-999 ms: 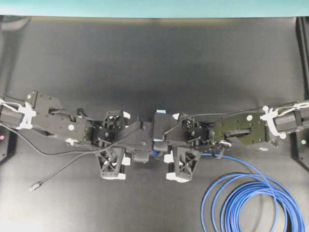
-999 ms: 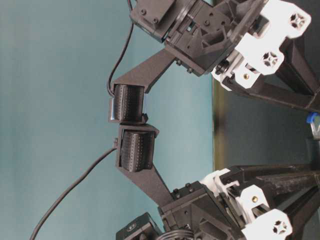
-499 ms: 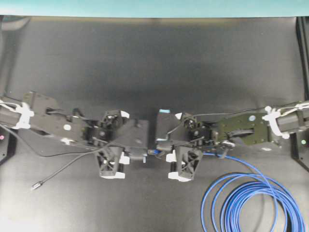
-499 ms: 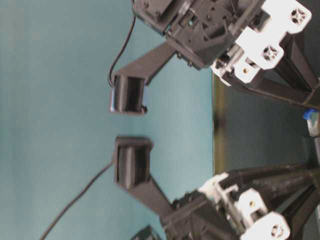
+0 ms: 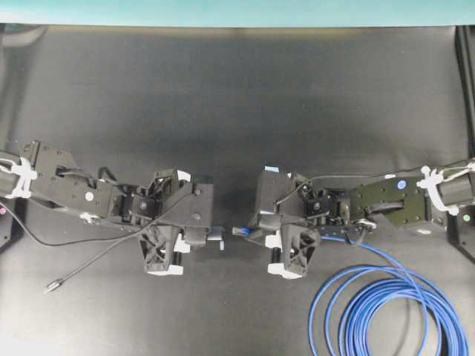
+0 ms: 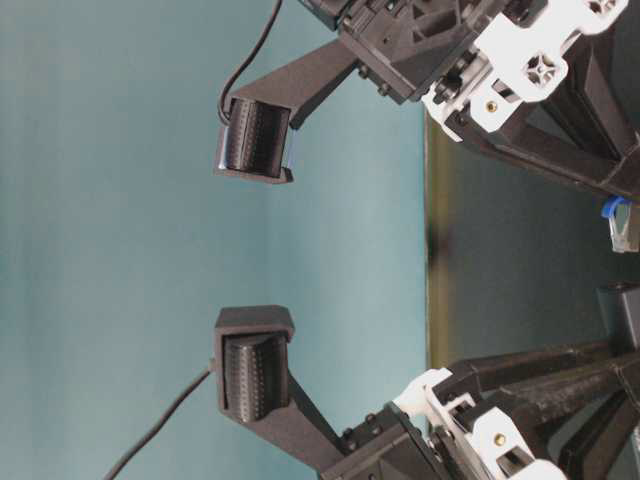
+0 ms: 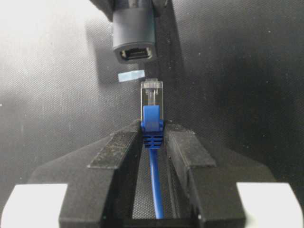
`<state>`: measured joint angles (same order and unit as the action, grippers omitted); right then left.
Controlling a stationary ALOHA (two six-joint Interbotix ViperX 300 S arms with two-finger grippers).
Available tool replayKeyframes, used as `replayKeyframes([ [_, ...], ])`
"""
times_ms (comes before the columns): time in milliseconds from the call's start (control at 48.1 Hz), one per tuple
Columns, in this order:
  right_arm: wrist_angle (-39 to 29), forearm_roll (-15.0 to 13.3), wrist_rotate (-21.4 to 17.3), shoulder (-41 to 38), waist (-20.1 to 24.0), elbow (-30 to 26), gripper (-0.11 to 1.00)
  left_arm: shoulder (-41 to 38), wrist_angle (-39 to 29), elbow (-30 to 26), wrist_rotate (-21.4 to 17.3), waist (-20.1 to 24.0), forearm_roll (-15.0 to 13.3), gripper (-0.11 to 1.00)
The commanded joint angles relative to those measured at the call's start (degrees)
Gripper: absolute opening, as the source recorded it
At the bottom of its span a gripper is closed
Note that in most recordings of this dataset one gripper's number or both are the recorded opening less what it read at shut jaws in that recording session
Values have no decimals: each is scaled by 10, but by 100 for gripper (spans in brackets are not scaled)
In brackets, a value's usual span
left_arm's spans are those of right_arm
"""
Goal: Insert the LAN cable into the hub.
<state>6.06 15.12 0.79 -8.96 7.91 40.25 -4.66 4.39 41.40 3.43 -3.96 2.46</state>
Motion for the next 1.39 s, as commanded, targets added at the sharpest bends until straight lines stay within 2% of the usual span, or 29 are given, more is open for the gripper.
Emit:
replayKeyframes([
  [0,4,1,-4,7,4,-3,20,10,4,1,4,-2,2,28],
  [166,4,1,-7,9,4,-1,64,11,4,6,23,2,2,32],
  [229,3,1,-8,11,4,1,77,11,6,6,32,4,2,50],
  [291,4,0,-8,18,4,6,82,11,7,5,39,4,2,68],
  [354,6,1,-8,33,4,17,81,11,4,4,43,3,2,83],
  [437,13,1,-8,66,3,36,80,23,-3,6,47,0,2,90],
  [541,25,1,-9,129,3,74,80,56,-28,10,47,0,2,88],
  [686,29,2,-9,222,-1,127,80,147,-75,18,46,-4,1,87],
  [853,40,1,-7,332,-20,181,80,264,-88,47,47,-8,1,87],
  [1144,33,-2,-2,485,-37,230,80,425,-88,149,47,-11,2,85],
  [1373,-15,-6,3,593,-49,239,79,561,-91,207,47,-6,2,78],
])
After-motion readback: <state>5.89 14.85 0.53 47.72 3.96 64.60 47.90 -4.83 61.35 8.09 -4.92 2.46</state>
